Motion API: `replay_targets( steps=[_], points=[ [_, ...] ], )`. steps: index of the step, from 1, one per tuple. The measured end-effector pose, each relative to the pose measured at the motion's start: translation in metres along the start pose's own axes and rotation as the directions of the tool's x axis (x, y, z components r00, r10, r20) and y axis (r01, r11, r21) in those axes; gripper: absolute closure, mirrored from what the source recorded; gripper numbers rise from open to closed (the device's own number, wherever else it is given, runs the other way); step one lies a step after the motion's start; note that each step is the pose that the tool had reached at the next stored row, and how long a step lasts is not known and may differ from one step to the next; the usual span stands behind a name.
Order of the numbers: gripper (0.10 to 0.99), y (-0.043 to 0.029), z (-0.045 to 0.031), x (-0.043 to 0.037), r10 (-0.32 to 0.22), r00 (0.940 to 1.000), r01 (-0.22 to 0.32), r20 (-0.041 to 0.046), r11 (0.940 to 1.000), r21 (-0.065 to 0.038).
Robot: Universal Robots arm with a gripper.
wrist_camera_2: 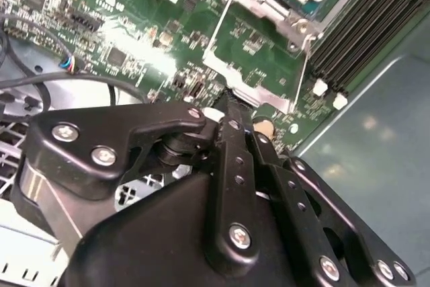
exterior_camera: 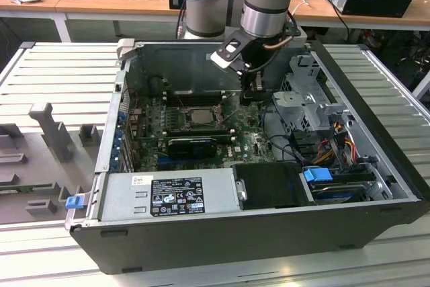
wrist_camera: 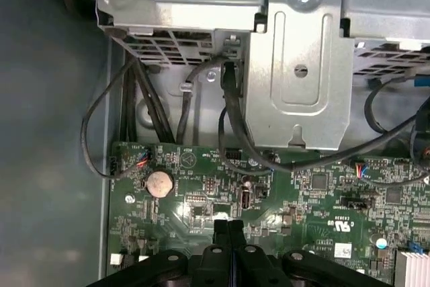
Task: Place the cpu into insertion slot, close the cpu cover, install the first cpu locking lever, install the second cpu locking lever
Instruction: 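Close the cpu cover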
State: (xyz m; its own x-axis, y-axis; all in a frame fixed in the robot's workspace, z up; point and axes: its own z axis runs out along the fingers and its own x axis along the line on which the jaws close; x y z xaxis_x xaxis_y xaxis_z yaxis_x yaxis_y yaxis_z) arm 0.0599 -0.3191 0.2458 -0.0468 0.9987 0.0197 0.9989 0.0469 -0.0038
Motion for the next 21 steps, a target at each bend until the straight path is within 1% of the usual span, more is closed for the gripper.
replay_targets(
  steps=[3, 5, 7, 9, 12, 14, 15, 16, 17, 20, 21],
  points=[
    [0.98, -0.0117, 0.0, 0.0005, 0.0, 1.0, 0.0, -0.0001, 1.0, 0.0],
    [0.98, -0.0156, 0.0, 0.0007, 0.0, 1.0, 0.0, -0.0001, 1.0, 0.0],
    [0.98, -0.021, 0.0001, 0.001, 0.0, 1.0, 0.0, -0.0001, 1.0, 0.0],
    [0.98, -0.0243, 0.0001, 0.0011, 0.0, 1.0, 0.0, -0.0001, 1.0, 0.0],
    [0.98, -0.026, 0.0001, 0.0012, 0.0, 1.0, 0.0, -0.0001, 1.0, 0.0],
    [0.98, -0.0289, 0.0001, 0.0014, 0.0, 1.0, 0.0, -0.0001, 1.0, -0.001],
    [0.98, -0.033, 0.0002, 0.0016, 0.0, 1.0, 0.0, 0.0, 1.0, -0.001],
    [0.98, -0.04, 0.0002, 0.0019, 0.0, 1.0, 0.0, 0.0, 1.0, -0.001],
    [0.98, -0.0455, 0.0002, 0.0021, 0.0, 1.0, 0.0, 0.0, 1.0, -0.001],
    [0.98, -0.0555, 0.0005, 0.0026, 0.0, 1.0, 0.0, -0.0001, 1.0, -0.001],
    [0.98, -0.0577, 0.001, 0.0027, 0.0, 1.0, 0.0, -0.0003, 1.0, -0.002]
  ],
)
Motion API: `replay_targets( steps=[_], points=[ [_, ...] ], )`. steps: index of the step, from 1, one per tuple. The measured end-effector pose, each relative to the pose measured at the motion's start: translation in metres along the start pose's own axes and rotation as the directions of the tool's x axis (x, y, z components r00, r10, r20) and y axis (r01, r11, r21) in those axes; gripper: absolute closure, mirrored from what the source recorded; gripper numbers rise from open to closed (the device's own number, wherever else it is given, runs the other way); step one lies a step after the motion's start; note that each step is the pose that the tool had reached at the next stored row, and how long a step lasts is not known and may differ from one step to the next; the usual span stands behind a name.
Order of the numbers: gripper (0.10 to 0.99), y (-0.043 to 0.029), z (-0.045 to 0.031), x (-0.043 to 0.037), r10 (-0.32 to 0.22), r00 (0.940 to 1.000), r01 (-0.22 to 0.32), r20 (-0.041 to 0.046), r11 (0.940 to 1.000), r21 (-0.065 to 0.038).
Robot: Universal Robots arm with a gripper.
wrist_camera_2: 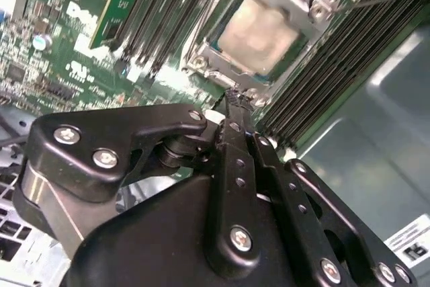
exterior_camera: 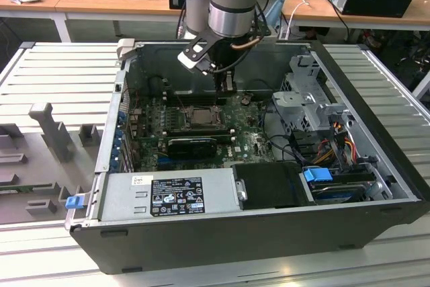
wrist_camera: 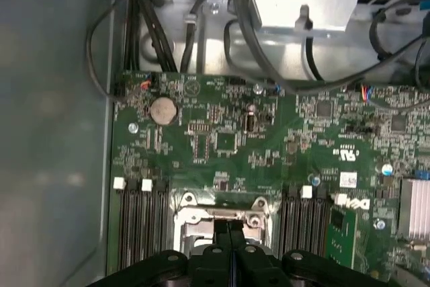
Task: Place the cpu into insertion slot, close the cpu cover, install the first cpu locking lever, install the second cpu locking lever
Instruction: 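Close the cpu cover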
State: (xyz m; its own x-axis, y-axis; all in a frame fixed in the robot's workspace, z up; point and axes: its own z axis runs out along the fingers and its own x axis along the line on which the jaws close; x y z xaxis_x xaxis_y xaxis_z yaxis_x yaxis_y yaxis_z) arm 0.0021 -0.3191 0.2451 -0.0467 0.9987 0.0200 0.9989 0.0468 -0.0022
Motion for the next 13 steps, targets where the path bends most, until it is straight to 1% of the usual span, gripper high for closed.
replay_targets(
  steps=[1, 2, 6, 7, 10, 11, 13],
  points=[
    [0.98, -0.0014, 0.001, 0.0, 0.0, 1.0, 0.0, 0.0003, 1.0, 0.0],
    [0.98, -0.0031, 0.0038, 0.0, 0.0, 1.0, 0.0, 0.0004, 1.0, 0.0],
    [0.98, -0.0056, 0.0129, 0.0, 0.0, 1.0, 0.0, 0.0002, 1.0, 0.0],
    [0.98, -0.0073, 0.0154, 0.0001, 0.0, 1.0, 0.0, 0.0002, 1.0, 0.001],
    [0.98, -0.0202, 0.0177, 0.0005, -0.002, 1.0, 0.002, 0.0004, 1.0, 0.002],
    [0.98, -0.0261, 0.0182, 0.0008, -0.002, 1.0, 0.002, 0.0003, 1.0, 0.003],
    [0.98, -0.031, 0.0184, 0.0011, -0.002, 1.0, 0.002, 0.0, 1.0, 0.003]
  ],
)
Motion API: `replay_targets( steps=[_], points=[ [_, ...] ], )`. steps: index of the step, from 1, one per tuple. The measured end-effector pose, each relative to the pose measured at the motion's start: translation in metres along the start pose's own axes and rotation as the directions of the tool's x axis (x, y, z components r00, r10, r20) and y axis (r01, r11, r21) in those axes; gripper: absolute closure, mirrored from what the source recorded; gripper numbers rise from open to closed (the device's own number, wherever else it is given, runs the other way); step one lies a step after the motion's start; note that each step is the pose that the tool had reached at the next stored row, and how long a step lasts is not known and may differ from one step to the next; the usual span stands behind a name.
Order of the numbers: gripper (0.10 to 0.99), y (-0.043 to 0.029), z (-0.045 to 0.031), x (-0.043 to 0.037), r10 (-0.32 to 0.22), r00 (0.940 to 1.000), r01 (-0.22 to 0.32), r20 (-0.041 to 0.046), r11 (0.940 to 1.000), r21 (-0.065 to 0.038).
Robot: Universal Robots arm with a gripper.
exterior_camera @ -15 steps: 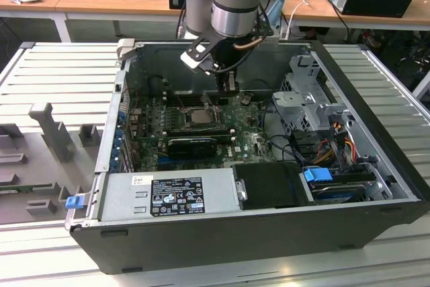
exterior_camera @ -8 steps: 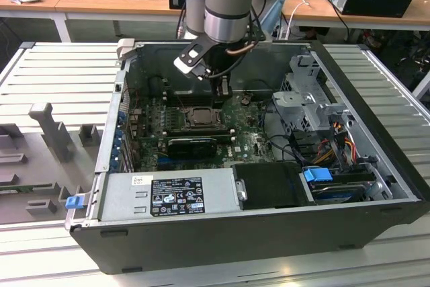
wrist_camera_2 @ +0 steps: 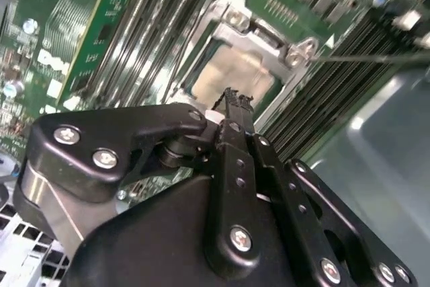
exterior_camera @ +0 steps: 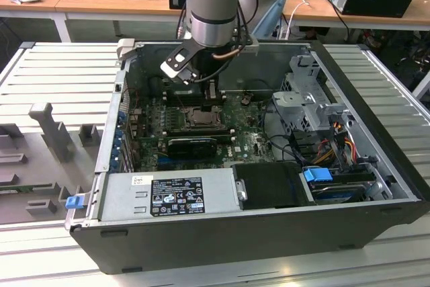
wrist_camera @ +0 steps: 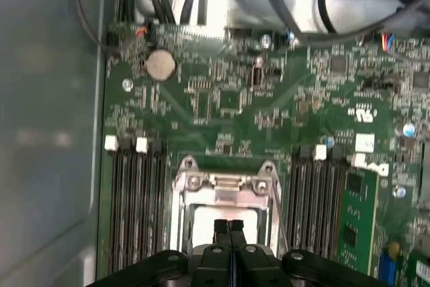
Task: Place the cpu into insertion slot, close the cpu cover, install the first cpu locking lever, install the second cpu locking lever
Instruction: 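Close the cpu cover, then install the first cpu locking lever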
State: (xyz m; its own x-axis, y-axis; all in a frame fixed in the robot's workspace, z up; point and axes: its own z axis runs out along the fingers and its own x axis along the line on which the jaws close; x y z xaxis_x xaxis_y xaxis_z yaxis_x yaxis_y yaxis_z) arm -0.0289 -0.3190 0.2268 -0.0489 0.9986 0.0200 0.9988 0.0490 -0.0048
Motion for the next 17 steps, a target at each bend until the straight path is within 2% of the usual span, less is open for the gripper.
replay_targets(
  steps=[5, 11, 15, 17],
  points=[
    [0.98, -0.0054, 0.0, 0.0002, 0.0, 1.0, 0.0, 0.0001, 1.0, 0.0],
    [0.98, -0.007, 0.0, 0.0003, 0.0, 1.0, 0.0, 0.0001, 1.0, 0.0],
    [0.98, -0.0071, -0.0054, 0.0004, 0.0, 1.0, 0.0, 0.0002, 1.0, 0.0],
    [0.98, -0.0071, -0.0121, 0.0006, 0.0, 1.0, 0.0, 0.0005, 1.0, 0.0]
  ],
)
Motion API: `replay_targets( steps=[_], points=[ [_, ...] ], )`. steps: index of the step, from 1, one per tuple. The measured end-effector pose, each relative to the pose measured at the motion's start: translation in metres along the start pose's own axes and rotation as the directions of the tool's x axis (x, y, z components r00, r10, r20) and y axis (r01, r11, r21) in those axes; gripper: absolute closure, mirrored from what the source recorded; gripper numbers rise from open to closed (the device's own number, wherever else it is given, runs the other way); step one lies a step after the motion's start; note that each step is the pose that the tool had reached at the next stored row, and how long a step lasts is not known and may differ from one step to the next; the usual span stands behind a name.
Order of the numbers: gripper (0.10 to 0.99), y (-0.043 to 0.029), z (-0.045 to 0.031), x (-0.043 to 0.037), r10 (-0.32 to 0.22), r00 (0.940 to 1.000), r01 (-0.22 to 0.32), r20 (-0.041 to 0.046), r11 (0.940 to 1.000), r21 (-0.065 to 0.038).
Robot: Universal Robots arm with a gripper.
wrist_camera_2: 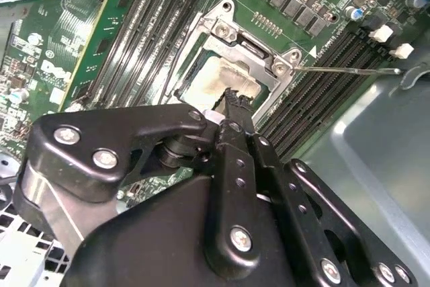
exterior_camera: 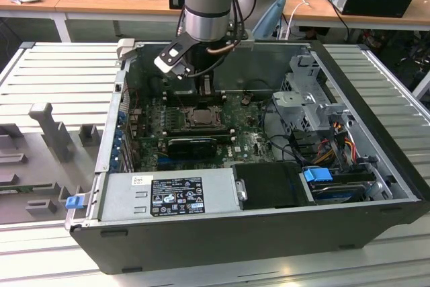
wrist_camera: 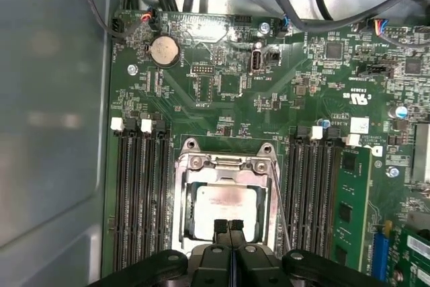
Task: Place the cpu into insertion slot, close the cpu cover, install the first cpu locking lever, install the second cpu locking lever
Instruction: 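Install the first cpu locking lever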
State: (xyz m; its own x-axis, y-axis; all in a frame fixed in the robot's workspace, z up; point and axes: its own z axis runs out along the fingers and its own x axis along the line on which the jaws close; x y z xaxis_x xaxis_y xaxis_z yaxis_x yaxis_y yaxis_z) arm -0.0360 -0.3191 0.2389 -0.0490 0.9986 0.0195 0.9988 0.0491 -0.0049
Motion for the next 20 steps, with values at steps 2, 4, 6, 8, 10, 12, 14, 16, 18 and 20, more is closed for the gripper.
replay_targets(
  steps=[2, 4, 6, 8, 10, 12, 14, 16, 18, 20],
  points=[
    [0.98, 0.0, -0.0054, 0.0001, 0.0, 1.0, 0.0, 0.0, 1.0, 0.0],
    [0.98, -0.0001, -0.0177, 0.0004, 0.0, 1.0, 0.0, 0.0006, 1.0, 0.0],
    [0.98, -0.0001, -0.0229, 0.0004, 0.0, 1.0, 0.0, 0.001, 1.0, 0.0],
    [0.98, -0.0001, -0.0241, 0.0005, -0.052, 0.9987, 0.052, 0.0013, 0.9987, 0.001],
    [0.98, -0.0001, -0.0242, 0.0004, -0.095, 0.9955, 0.095, 0.0015, 0.9955, 0.002],
    [0.98, 0.0001, -0.0241, 0.0005, -0.129, 0.9916, 0.129, 0.0015, 0.9916, 0.003],
    [0.98, 0.0001, -0.0241, 0.0005, -0.139, 0.9903, 0.139, 0.0015, 0.9903, 0.003],
    [0.98, 0.0001, -0.0241, 0.0004, -0.156, 0.9877, 0.156, 0.0016, 0.9877, 0.003],
    [0.98, 0.0001, -0.0242, 0.0004, -0.179, 0.9838, 0.179, 0.0017, 0.9838, 0.004],
    [0.98, 0.0001, -0.0241, 0.0004, -0.197, 0.9803, 0.197, 0.0017, 0.9803, 0.004]
  ],
)
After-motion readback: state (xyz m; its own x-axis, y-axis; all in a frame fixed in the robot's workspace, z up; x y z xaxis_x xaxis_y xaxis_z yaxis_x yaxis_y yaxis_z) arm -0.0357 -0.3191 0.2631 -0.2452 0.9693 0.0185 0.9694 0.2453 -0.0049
